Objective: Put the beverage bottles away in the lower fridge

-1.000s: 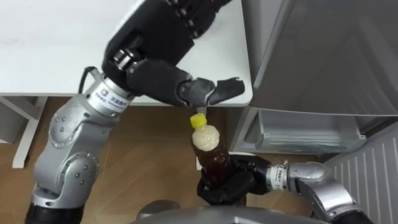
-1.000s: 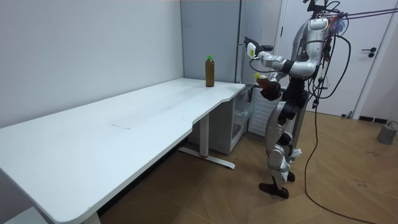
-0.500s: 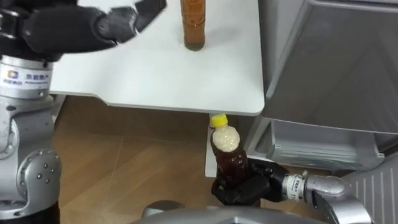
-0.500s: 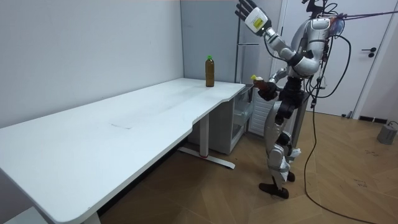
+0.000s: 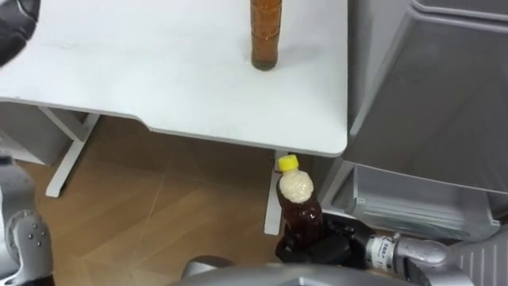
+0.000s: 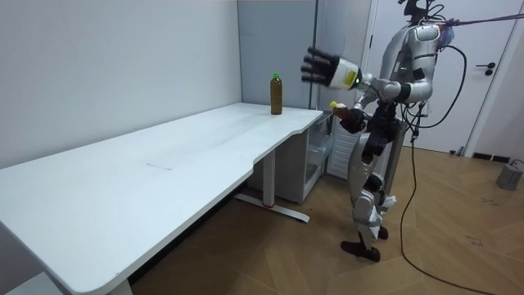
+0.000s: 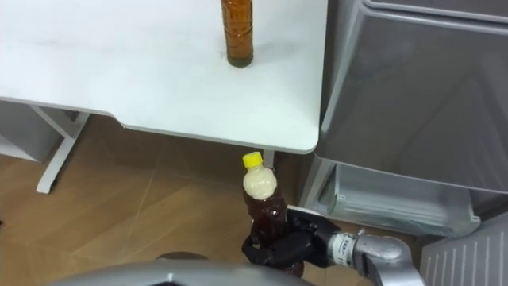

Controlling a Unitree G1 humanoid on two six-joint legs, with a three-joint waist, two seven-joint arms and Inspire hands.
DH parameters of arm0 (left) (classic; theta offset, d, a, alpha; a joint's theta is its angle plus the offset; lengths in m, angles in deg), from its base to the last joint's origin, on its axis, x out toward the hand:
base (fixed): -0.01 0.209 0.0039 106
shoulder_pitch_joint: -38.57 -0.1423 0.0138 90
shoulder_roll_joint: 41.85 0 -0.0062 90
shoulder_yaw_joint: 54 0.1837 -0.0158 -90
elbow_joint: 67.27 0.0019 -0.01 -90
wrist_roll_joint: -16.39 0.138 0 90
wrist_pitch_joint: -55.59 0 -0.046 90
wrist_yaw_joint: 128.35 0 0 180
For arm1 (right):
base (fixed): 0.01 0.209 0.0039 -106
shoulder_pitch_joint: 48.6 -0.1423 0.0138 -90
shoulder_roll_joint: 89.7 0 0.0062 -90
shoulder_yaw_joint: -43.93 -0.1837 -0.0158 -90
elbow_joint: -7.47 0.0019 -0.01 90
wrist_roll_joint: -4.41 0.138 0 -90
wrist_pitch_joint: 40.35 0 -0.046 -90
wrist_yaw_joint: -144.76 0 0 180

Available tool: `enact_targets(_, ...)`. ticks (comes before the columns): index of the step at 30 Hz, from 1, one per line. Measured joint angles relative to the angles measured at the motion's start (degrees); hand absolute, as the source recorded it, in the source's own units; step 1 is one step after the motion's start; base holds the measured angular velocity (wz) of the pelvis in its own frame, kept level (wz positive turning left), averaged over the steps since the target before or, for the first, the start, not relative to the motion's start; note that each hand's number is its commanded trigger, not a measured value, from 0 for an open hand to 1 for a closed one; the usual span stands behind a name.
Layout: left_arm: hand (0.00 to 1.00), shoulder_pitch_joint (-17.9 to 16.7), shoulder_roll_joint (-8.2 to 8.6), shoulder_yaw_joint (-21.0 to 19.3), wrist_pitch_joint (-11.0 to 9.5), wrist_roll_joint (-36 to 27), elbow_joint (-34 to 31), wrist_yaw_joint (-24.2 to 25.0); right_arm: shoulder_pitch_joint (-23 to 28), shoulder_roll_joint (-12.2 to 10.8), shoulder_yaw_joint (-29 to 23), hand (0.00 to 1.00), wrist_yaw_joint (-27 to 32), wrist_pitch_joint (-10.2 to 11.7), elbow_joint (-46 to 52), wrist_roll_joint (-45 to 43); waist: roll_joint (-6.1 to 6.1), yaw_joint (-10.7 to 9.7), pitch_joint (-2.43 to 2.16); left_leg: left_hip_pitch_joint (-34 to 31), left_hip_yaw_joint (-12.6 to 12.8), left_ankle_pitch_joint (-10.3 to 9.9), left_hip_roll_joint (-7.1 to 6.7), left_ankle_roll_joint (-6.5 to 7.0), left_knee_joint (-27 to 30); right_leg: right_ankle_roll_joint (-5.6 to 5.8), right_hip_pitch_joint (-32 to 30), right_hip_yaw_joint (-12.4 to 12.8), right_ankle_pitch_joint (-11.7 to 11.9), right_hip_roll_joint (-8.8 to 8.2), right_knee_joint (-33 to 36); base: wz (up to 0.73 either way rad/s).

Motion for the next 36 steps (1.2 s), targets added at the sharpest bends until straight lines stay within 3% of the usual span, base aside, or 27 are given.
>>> enact_targets(6,0.00,-2.1,0.91,3.3,2.3,-3.3,20.0,-5.5,-0.5,-1.4,1.3,1.00,3.0,-1.3,-1.1,1.6,-0.87,0.4,0.11,0.7,0.1,0.0,-0.07,0.00,-0.8,-0.11,0.6,0.3,0.1,0.02,-0.4,-0.02)
enact_targets(9,0.00,-2.3,0.86,8.4,5.0,-7.0,32.9,-5.4,-1.9,-1.4,3.7,1.00,4.8,-3.7,-1.3,1.7,-1.10,0.4,0.21,0.6,0.1,0.0,-0.06,0.00,-0.9,-0.11,0.3,0.5,0.1,0.07,-0.4,-0.04)
enact_targets(11,0.00,-2.3,1.17,11.9,8.0,-7.0,44.4,-3.8,-2.5,-1.4,5.1,1.00,5.3,-5.2,-1.2,1.9,-1.39,0.4,0.10,0.5,0.6,0.0,0.07,-0.02,-0.9,-0.12,0.0,0.7,0.1,0.15,-0.4,-0.09)
enact_targets(14,0.00,-3.9,1.44,13.9,11.4,-9.0,51.9,-2.6,-2.6,-1.2,6.1,1.00,6.3,-5.8,-1.2,4.0,-1.81,0.2,0.30,0.6,0.9,-0.1,0.19,-0.08,-1.1,-0.22,-0.2,1.5,0.2,0.32,-0.5,-0.11)
enact_targets(20,0.00,-3.2,1.35,15.2,12.5,-10.0,65.8,1.4,-3.6,-0.5,6.4,1.00,7.9,-6.7,-1.3,8.0,-1.72,-0.5,0.30,0.4,1.4,-0.1,0.11,-0.06,-1.2,-0.32,-0.1,1.7,0.2,0.34,-0.5,-0.02)
enact_targets(24,0.00,-3.5,1.49,15.9,14.6,-6.4,71.2,3.1,-4.5,-0.8,5.8,1.00,8.7,-6.9,-2.1,9.3,-1.83,-1.7,0.31,0.4,1.6,-0.1,0.03,-0.06,-1.2,-0.36,-0.1,2.0,0.2,0.39,-0.5,-0.01)
enact_targets(29,0.00,-2.7,1.94,21.8,16.6,10.3,72.3,5.5,-6.1,-1.2,5.5,1.00,13.7,-6.9,-6.2,13.2,-2.11,-4.5,0.30,-0.3,1.5,-0.1,0.05,-0.03,-0.6,-0.49,-0.2,1.3,0.4,0.38,-0.6,0.07)
enact_targets(36,0.00,0.2,2.06,26.6,17.8,25.0,72.0,7.1,-6.5,-1.4,5.2,1.00,20.1,-6.6,-6.1,20.3,-2.36,-8.6,0.22,-0.2,1.9,-0.1,0.07,-0.07,-0.5,-0.57,-0.3,2.0,0.4,0.48,-0.4,-0.04)
